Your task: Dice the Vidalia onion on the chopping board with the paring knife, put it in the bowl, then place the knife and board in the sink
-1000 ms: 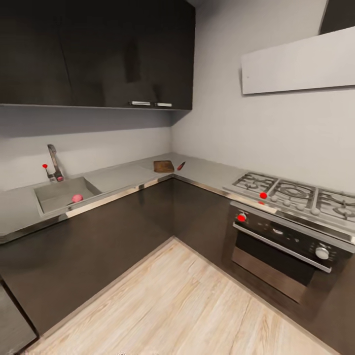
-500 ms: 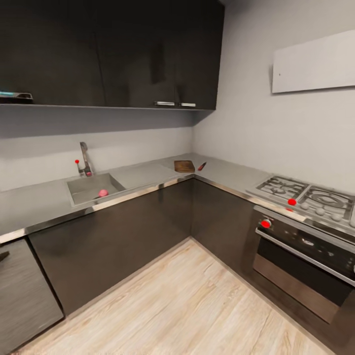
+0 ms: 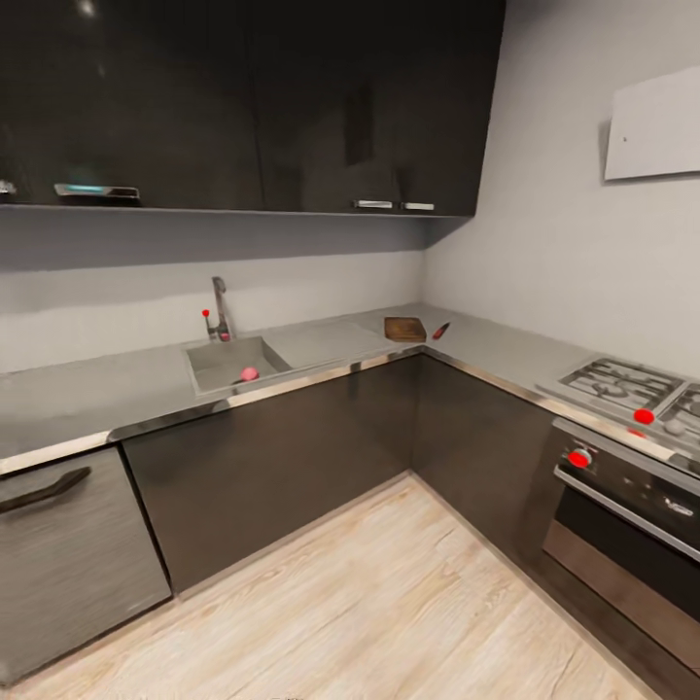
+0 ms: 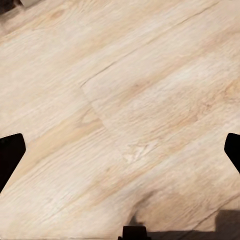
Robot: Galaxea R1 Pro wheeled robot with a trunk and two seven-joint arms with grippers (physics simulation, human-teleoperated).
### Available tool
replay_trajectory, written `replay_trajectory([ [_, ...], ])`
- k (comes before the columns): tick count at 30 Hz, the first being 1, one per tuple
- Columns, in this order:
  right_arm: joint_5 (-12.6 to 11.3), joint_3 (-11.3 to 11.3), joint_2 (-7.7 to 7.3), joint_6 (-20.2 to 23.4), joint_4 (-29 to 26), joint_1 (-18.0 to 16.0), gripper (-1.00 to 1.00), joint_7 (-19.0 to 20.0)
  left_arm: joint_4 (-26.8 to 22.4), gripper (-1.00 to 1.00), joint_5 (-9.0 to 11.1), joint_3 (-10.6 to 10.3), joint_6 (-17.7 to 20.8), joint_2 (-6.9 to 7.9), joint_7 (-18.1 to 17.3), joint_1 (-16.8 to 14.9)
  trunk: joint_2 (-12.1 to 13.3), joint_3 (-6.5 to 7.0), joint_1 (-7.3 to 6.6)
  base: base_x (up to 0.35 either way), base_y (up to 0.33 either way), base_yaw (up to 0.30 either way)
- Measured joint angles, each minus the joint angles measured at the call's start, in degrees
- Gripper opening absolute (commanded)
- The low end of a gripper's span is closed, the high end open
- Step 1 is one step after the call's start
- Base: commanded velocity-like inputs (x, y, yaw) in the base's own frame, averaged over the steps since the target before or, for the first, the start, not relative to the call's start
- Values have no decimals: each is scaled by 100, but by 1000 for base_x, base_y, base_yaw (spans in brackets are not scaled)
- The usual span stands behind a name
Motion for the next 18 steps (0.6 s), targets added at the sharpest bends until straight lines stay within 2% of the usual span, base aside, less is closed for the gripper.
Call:
replay_trajectory([
  [18,5,7,0,-4,0,0,100,1,1,100,0,8,5,0,0,0,0,0,-1,17,-14,276],
])
